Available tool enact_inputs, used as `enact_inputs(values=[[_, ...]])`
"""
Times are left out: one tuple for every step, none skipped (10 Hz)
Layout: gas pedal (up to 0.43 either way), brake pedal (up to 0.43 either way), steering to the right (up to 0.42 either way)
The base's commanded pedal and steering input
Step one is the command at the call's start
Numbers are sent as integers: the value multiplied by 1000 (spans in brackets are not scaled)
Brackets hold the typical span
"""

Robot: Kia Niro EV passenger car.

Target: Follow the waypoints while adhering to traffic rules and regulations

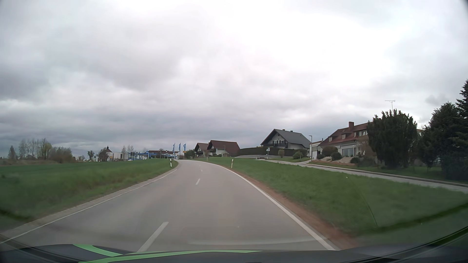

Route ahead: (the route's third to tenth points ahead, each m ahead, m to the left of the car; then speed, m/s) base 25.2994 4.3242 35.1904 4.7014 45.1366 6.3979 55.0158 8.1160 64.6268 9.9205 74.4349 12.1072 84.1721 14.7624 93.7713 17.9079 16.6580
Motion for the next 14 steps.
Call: enact_inputs(values=[[197, 0, -23], [197, 0, -23], [197, 0, -22], [197, 0, -21], [197, 0, -21], [197, 0, -20], [197, 0, -19], [189, 0, -18], [169, 0, -17], [138, 0, -16], [130, 0, -15], [87, 0, -15], [59, 0, -15], [0, 0, -14]])
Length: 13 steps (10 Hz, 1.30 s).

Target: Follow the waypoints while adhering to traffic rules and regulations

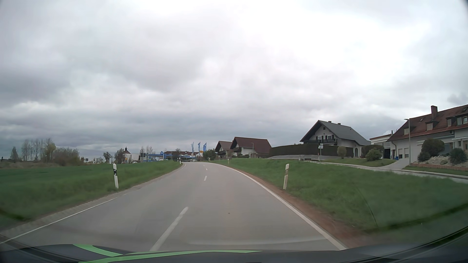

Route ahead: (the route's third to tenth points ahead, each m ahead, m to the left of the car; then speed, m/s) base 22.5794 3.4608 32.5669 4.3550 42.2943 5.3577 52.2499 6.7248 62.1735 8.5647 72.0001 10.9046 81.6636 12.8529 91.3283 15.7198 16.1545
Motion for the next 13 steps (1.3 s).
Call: enact_inputs(values=[[0, 0, -14], [0, 0, -14], [0, 0, -14], [0, 0, -14], [0, 0, -14], [0, 0, -15], [0, 0, -15], [0, 0, -15], [0, 0, -15], [0, 0, -15], [0, 0, -15], [0, 0, -15], [0, 0, -15]])
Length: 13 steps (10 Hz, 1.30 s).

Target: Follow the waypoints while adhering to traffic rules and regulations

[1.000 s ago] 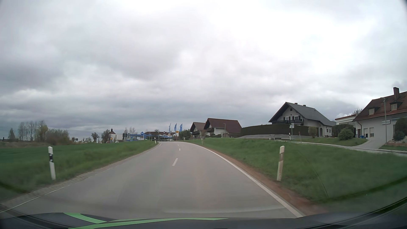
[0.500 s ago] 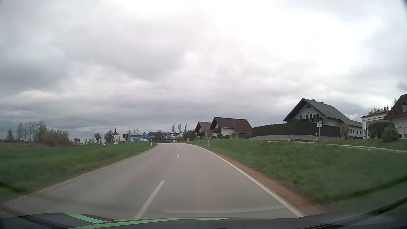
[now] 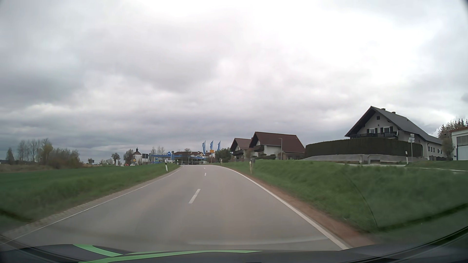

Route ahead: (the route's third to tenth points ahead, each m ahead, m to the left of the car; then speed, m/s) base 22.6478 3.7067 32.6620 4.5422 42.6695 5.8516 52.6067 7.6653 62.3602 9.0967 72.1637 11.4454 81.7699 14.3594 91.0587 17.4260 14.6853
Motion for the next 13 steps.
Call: enact_inputs(values=[[0, 0, -15], [0, 0, -14], [0, 0, -14], [0, 0, -14], [0, 0, -14], [0, 0, -14], [0, 0, -14], [28, 0, -14], [28, 0, -14], [39, 0, -14], [47, 0, -14], [47, 0, -14], [47, 0, -14]])
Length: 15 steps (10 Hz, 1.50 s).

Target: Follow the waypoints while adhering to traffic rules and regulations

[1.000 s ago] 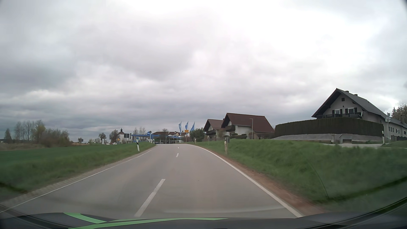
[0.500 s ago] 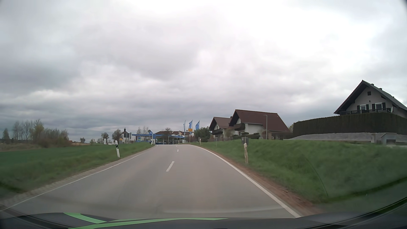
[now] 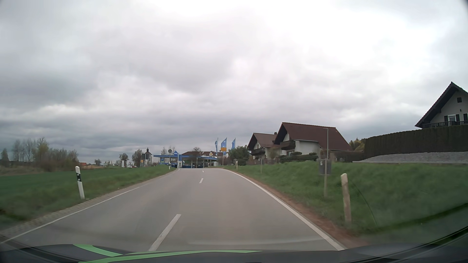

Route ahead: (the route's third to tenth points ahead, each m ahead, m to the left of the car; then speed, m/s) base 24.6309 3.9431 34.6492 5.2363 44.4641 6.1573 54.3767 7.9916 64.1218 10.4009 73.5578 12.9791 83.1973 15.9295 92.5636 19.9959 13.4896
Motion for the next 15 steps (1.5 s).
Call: enact_inputs(values=[[59, 0, -14], [59, 0, -14], [59, 0, -14], [59, 0, -14], [59, 0, -14], [59, 0, -15], [59, 0, -15], [47, 0, -15], [39, 0, -16], [28, 0, -16], [8, 0, -16], [8, 0, -16], [8, 0, -17], [0, 0, -17], [0, 0, -17]])
